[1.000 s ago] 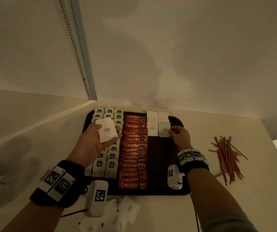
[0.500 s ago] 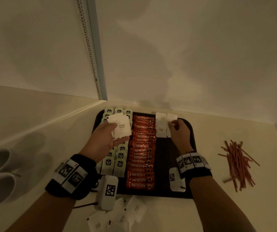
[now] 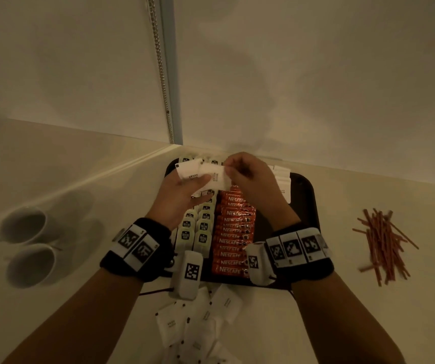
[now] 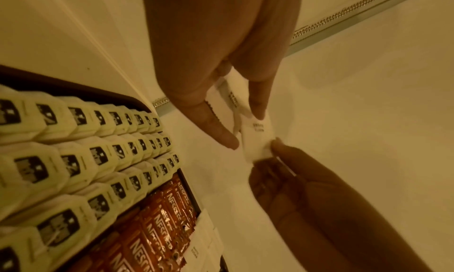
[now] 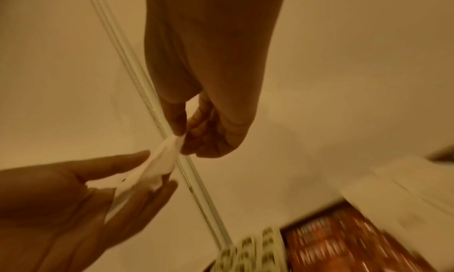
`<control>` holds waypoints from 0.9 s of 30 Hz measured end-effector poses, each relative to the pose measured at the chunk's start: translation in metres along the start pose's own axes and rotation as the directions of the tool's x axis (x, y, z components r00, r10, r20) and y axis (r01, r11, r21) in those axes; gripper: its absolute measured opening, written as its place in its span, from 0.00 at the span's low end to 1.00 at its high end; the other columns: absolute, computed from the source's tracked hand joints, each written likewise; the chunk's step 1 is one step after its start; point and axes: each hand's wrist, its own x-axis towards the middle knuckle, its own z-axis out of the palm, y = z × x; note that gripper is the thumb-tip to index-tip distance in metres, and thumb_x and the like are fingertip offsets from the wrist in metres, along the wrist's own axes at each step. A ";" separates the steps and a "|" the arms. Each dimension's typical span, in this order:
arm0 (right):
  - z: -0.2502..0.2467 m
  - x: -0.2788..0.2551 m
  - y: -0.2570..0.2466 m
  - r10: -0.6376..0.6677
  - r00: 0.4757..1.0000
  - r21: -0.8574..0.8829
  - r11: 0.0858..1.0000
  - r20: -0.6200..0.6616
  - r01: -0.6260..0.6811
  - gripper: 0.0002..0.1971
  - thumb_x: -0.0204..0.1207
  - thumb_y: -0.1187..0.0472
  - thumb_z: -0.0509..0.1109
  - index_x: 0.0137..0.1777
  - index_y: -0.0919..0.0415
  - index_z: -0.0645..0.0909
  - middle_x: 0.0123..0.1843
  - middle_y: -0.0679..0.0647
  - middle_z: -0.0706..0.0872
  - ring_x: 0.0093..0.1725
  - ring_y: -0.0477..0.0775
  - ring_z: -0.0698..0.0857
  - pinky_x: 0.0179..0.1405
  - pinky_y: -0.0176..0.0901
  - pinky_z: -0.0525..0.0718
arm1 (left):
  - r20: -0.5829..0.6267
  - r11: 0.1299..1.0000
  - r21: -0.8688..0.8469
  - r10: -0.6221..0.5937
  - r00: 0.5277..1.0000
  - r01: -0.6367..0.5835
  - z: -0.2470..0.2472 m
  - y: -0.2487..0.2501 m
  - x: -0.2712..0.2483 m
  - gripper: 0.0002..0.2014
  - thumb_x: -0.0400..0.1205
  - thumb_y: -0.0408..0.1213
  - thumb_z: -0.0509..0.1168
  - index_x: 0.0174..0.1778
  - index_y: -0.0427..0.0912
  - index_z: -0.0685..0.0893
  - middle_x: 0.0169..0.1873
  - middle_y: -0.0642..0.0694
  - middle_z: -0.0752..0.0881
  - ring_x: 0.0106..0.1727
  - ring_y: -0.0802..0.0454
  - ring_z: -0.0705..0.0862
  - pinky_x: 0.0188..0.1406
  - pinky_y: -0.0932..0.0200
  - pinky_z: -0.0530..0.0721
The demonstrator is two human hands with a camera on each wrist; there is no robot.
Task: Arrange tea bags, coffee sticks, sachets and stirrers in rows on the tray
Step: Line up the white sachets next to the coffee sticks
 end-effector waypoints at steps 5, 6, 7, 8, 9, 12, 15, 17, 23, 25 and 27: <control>-0.001 0.006 -0.029 -0.208 0.972 -0.207 0.952 0.109 0.227 0.07 0.75 0.64 0.72 0.52 0.57 0.86 0.41 0.42 0.86 0.43 0.39 0.84 0.45 0.28 0.81 | 0.083 0.987 0.156 0.008 0.997 -0.021 0.004 0.004 -0.006 0.18 0.77 0.29 0.72 0.63 0.39 0.81 0.52 0.43 0.89 0.50 0.50 0.89 0.40 0.58 0.88; 0.001 0.005 -0.035 -0.209 0.971 -0.187 0.956 0.114 0.227 0.10 0.73 0.63 0.73 0.54 0.57 0.86 0.41 0.43 0.87 0.44 0.39 0.85 0.47 0.29 0.82 | 0.109 0.985 0.170 0.005 0.994 -0.023 0.006 0.004 -0.008 0.17 0.76 0.29 0.72 0.62 0.38 0.82 0.51 0.44 0.90 0.50 0.51 0.90 0.40 0.59 0.87; 0.003 0.004 -0.037 -0.204 0.974 -0.151 0.964 0.096 0.217 0.12 0.72 0.62 0.75 0.56 0.56 0.85 0.41 0.44 0.89 0.45 0.38 0.86 0.47 0.27 0.81 | 0.120 0.987 0.162 0.001 0.993 -0.020 0.007 0.002 -0.009 0.16 0.76 0.29 0.72 0.61 0.38 0.82 0.50 0.44 0.90 0.50 0.51 0.90 0.40 0.60 0.87; 0.004 0.002 -0.038 -0.190 0.980 -0.117 0.974 0.057 0.195 0.14 0.72 0.60 0.76 0.58 0.55 0.84 0.43 0.45 0.89 0.46 0.36 0.86 0.46 0.24 0.79 | 0.116 0.991 0.131 -0.004 0.993 -0.012 0.009 0.001 -0.010 0.16 0.76 0.29 0.72 0.60 0.38 0.82 0.50 0.44 0.90 0.51 0.50 0.90 0.40 0.60 0.87; 0.003 0.000 -0.036 -0.158 0.987 -0.093 0.983 0.006 0.157 0.16 0.71 0.57 0.76 0.59 0.54 0.82 0.46 0.44 0.88 0.47 0.34 0.84 0.44 0.22 0.78 | 0.103 0.997 0.072 -0.011 0.995 0.003 0.009 -0.001 -0.011 0.15 0.76 0.29 0.71 0.59 0.39 0.83 0.49 0.45 0.90 0.52 0.49 0.89 0.41 0.60 0.87; 0.003 -0.012 -0.023 -0.027 0.999 -0.023 0.999 -0.029 0.026 0.15 0.69 0.56 0.77 0.54 0.57 0.79 0.47 0.46 0.84 0.44 0.32 0.82 0.41 0.24 0.80 | 0.076 0.980 -0.192 -0.032 0.997 0.046 0.011 -0.006 -0.014 0.14 0.77 0.29 0.68 0.59 0.41 0.83 0.49 0.46 0.90 0.51 0.51 0.89 0.42 0.63 0.87; 0.009 -0.022 -0.009 0.029 1.000 0.002 1.000 -0.004 -0.029 0.08 0.72 0.58 0.75 0.46 0.59 0.80 0.42 0.48 0.84 0.40 0.36 0.82 0.41 0.26 0.80 | 0.059 0.961 -0.270 -0.051 0.997 0.065 0.014 -0.007 -0.014 0.15 0.80 0.28 0.65 0.63 0.36 0.81 0.53 0.41 0.89 0.51 0.51 0.89 0.42 0.65 0.87; 0.010 -0.024 -0.003 0.055 0.997 0.039 0.998 -0.048 -0.053 0.04 0.74 0.60 0.73 0.45 0.60 0.81 0.41 0.49 0.85 0.40 0.37 0.82 0.42 0.27 0.80 | 0.041 0.957 -0.278 -0.074 0.996 0.083 0.016 -0.007 -0.013 0.12 0.81 0.29 0.64 0.61 0.37 0.82 0.54 0.41 0.87 0.49 0.51 0.90 0.40 0.64 0.88; -0.001 -0.028 0.012 0.174 0.981 0.160 0.974 -0.089 -0.158 0.02 0.78 0.60 0.69 0.44 0.54 0.78 0.46 0.53 0.86 0.43 0.49 0.85 0.36 0.36 0.83 | -0.002 0.949 -0.292 -0.124 0.992 0.118 0.015 -0.007 -0.008 0.11 0.85 0.29 0.58 0.62 0.38 0.80 0.60 0.36 0.84 0.57 0.44 0.85 0.49 0.54 0.88; -0.015 -0.028 0.019 0.230 0.962 0.242 0.951 -0.146 -0.190 0.02 0.78 0.61 0.68 0.45 0.54 0.79 0.49 0.55 0.87 0.46 0.53 0.87 0.40 0.42 0.87 | -0.019 0.940 -0.316 -0.143 0.990 0.130 0.009 -0.009 -0.007 0.13 0.85 0.29 0.58 0.65 0.35 0.79 0.56 0.35 0.86 0.53 0.42 0.87 0.50 0.54 0.88; -0.033 -0.026 0.034 0.285 0.930 0.272 0.937 -0.233 -0.219 0.03 0.78 0.65 0.68 0.46 0.56 0.79 0.51 0.55 0.87 0.48 0.52 0.87 0.40 0.37 0.87 | -0.038 0.940 -0.315 -0.152 0.988 0.132 0.003 -0.010 -0.006 0.11 0.85 0.29 0.57 0.61 0.37 0.80 0.59 0.32 0.84 0.51 0.39 0.89 0.51 0.53 0.88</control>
